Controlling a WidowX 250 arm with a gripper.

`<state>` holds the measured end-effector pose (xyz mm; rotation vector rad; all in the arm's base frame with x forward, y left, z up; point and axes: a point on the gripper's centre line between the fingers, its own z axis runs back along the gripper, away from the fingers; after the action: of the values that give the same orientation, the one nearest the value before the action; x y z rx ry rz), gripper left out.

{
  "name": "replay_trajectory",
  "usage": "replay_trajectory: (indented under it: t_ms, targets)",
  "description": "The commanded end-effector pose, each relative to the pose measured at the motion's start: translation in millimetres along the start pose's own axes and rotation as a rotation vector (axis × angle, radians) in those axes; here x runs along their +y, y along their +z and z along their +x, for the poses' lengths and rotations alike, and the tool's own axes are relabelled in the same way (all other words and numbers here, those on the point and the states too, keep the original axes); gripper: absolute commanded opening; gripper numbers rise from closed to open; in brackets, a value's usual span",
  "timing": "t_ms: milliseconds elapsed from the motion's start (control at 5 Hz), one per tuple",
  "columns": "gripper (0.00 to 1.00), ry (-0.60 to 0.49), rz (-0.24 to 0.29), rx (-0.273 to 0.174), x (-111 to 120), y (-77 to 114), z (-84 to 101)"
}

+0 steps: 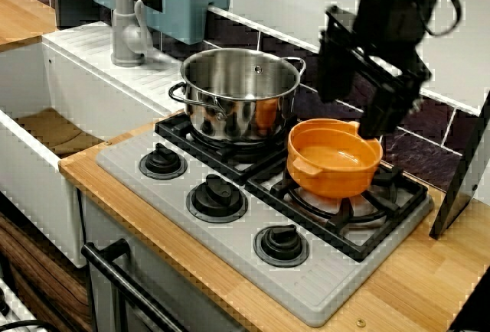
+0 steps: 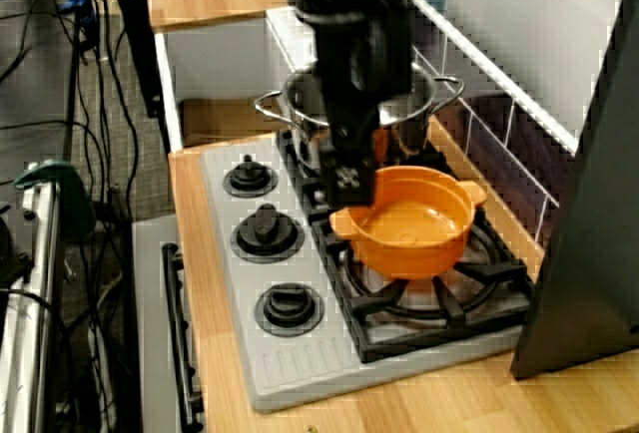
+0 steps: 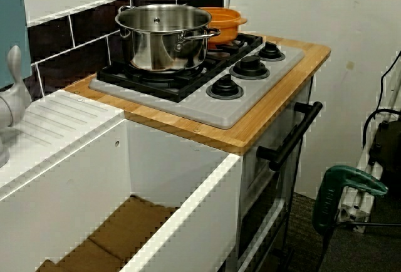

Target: Lift pot from stove

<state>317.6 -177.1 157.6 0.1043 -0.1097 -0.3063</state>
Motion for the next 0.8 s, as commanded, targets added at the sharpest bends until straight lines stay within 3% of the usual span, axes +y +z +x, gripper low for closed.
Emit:
replay_trajectory:
  t_ms: [0,600]
  targets:
    - [1.00,0.023,0.008,-0.041,-1,-2.2,32.5]
    - [1.00,0.038,0.081,0.017,2,-40.1,39.6]
